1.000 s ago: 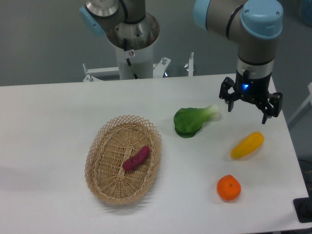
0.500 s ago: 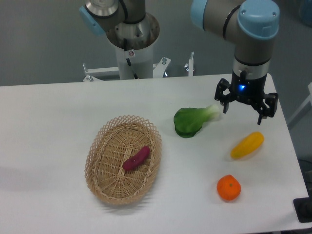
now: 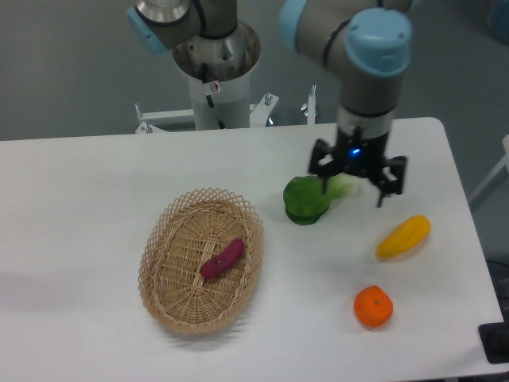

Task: Pick up the sweet potato from the basket
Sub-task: 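Move the open gripper over the purple sweet potato in the basket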

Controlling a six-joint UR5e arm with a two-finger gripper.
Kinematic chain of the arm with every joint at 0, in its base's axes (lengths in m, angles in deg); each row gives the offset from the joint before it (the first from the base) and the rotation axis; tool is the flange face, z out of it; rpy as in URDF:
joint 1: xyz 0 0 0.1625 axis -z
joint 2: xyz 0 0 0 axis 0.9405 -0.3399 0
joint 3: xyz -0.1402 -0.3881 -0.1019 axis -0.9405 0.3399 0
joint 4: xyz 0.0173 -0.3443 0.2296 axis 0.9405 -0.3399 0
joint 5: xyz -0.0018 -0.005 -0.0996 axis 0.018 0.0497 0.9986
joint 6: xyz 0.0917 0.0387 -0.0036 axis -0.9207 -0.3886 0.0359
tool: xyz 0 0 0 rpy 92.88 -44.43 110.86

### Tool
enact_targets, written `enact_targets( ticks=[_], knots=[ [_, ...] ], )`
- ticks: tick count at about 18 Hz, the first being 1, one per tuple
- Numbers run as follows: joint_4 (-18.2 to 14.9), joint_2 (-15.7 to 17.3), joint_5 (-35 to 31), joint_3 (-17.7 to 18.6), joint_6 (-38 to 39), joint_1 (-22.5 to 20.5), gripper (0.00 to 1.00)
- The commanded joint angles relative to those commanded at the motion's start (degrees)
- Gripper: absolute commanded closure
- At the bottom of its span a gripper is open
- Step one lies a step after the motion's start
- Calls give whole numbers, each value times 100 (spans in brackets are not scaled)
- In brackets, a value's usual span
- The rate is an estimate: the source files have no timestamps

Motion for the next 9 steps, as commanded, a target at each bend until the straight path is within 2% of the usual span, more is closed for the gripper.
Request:
enact_targets(
  ticks=[3, 6, 9],
  knots=[
    [282, -106, -35, 211, 685, 440, 0],
    [554, -482, -62, 413, 951, 994, 0],
    [1143, -808, -105, 589, 898, 1249, 0]
  ],
)
